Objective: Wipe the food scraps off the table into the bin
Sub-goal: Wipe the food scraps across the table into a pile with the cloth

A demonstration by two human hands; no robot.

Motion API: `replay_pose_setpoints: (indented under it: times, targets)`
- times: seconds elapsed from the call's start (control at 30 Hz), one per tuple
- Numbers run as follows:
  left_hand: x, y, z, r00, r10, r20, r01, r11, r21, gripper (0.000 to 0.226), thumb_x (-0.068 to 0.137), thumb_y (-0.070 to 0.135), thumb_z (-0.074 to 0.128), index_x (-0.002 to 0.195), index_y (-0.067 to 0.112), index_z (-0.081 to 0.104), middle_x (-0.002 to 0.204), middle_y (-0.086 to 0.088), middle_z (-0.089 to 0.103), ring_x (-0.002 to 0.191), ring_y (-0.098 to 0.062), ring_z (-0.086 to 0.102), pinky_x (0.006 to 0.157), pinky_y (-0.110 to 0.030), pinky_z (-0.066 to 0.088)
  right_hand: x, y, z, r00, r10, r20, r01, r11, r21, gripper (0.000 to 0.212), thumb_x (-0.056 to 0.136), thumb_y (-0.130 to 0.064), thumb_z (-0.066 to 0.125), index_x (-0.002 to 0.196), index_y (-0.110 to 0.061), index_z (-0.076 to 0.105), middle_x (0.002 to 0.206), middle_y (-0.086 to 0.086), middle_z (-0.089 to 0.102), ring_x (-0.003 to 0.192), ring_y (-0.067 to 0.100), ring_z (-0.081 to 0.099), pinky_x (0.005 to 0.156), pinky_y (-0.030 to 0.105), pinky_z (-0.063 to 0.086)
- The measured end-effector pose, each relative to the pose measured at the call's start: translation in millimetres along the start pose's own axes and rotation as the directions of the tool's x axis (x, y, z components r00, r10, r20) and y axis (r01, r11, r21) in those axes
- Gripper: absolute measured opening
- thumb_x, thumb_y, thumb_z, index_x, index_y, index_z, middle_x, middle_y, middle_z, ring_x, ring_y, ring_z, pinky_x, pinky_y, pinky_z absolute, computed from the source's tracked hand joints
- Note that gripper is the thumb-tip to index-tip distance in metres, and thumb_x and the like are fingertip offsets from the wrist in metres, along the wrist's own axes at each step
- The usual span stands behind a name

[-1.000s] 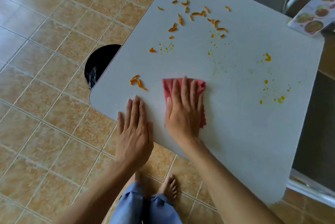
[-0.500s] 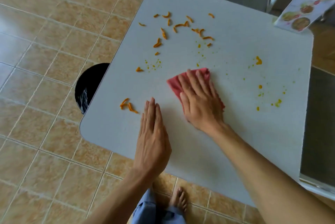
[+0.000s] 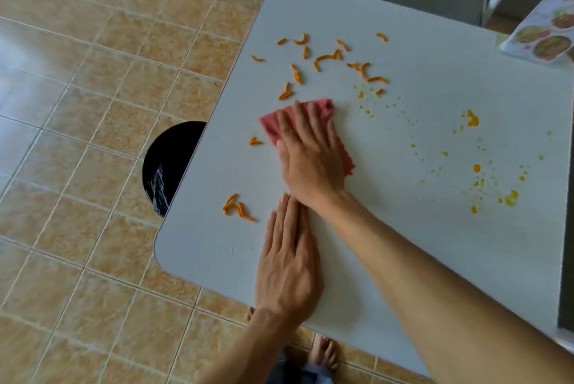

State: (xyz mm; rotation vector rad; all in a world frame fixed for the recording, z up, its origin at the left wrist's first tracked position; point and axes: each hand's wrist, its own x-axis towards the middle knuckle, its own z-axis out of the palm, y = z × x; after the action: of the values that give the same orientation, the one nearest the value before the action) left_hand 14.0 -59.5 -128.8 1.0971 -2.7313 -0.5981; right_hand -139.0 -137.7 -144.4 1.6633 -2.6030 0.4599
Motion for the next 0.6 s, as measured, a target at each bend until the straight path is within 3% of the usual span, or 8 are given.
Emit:
replay_pose_setpoints:
  times: [0.1,0.23,0.33,0.4,0.43,0.5,0.57,0.6]
  targets:
    - [3,-3,1,1.0,-0.009,0.009,0.009,1.0,0.001,0.055,0.099,0.016,0.03,0.151,-0.004,0.026,0.162,-0.016,0.019,0.153,-0.027,0.01,0.123,-0.042,0.014,14,12,-7,0.974,-0.204,0.101,0.201,0.979,0.039,0.054,0.101,-0.039,0.033,0.149,-0.02,0.05,0.158,0.007,0.045,0.149,0.029,0.037,0.122,0.05,0.029]
    - [-1,-3,3,1.0,-0.01,0.019,0.01,1.0,0.013,0.054,0.1,0.015,0.033,0.15,-0.005,0.029,0.161,-0.018,0.021,0.153,-0.028,0.012,0.122,-0.044,0.017,26,15,-12,0.987,-0.041,0.156,0.039,0.999,0.016,0.062,0.098,-0.043,0.021,0.15,-0.021,0.047,0.161,0.006,0.038,0.152,0.03,0.029,0.124,0.05,0.019]
    - [-1,-5,2,1.0,-0.004,0.014,0.004,1.0,0.028,0.055,0.1,0.016,0.03,0.149,-0.006,0.028,0.161,-0.019,0.021,0.152,-0.028,0.014,0.123,-0.042,0.013,21,6,-16,0.93,-0.272,0.246,0.27,0.962,0.039,0.054,0.102,-0.041,0.029,0.151,-0.027,0.044,0.163,0.003,0.035,0.154,0.027,0.024,0.125,0.046,0.013]
    - [1,-4,2,1.0,-0.009,0.006,0.009,0.999,0.034,0.056,0.099,0.017,0.033,0.151,-0.006,0.025,0.161,-0.018,0.02,0.152,-0.027,0.013,0.124,-0.039,0.009,18,29,-22,0.903,-0.328,0.276,0.323,0.944,0.065,0.05,0.104,-0.039,0.035,0.152,-0.028,0.042,0.164,0.001,0.032,0.155,0.023,0.022,0.126,0.043,0.014]
    - [1,-3,2,1.0,-0.013,0.003,0.013,0.999,0.03,0.057,0.099,0.017,0.034,0.151,-0.006,0.024,0.161,-0.018,0.019,0.152,-0.027,0.013,0.124,-0.038,0.008,12,41,-24,0.938,-0.258,0.231,0.251,0.966,0.058,0.05,0.103,-0.038,0.035,0.151,-0.027,0.045,0.163,0.001,0.036,0.154,0.023,0.026,0.126,0.044,0.019]
    - [1,-1,3,1.0,-0.009,0.004,0.009,1.0,0.024,0.057,0.1,0.017,0.033,0.151,-0.006,0.023,0.162,-0.018,0.019,0.152,-0.027,0.013,0.124,-0.038,0.009,-9,57,-25,0.996,0.067,0.066,-0.067,0.998,0.001,0.051,0.102,-0.037,0.034,0.148,-0.021,0.05,0.159,0.005,0.042,0.151,0.026,0.033,0.122,0.049,0.028]
    - [0,-1,2,1.0,-0.004,0.008,0.004,1.0,0.022,0.057,0.1,0.018,0.032,0.15,-0.007,0.024,0.161,-0.018,0.02,0.151,-0.029,0.016,0.124,-0.04,0.011,-45,48,-27,0.949,0.315,-0.029,-0.315,0.949,-0.009,0.051,0.104,-0.035,0.037,0.149,-0.016,0.049,0.159,0.012,0.041,0.15,0.033,0.033,0.121,0.053,0.029]
    - [0,-3,2,1.0,-0.004,0.006,0.004,1.0,0.023,0.057,0.1,0.018,0.031,0.15,-0.008,0.025,0.161,-0.019,0.02,0.151,-0.03,0.017,0.123,-0.041,0.012,-62,38,-31,0.952,0.306,-0.018,-0.306,0.952,0.003,0.05,0.104,-0.034,0.039,0.15,-0.016,0.047,0.16,0.013,0.039,0.151,0.034,0.031,0.122,0.054,0.026]
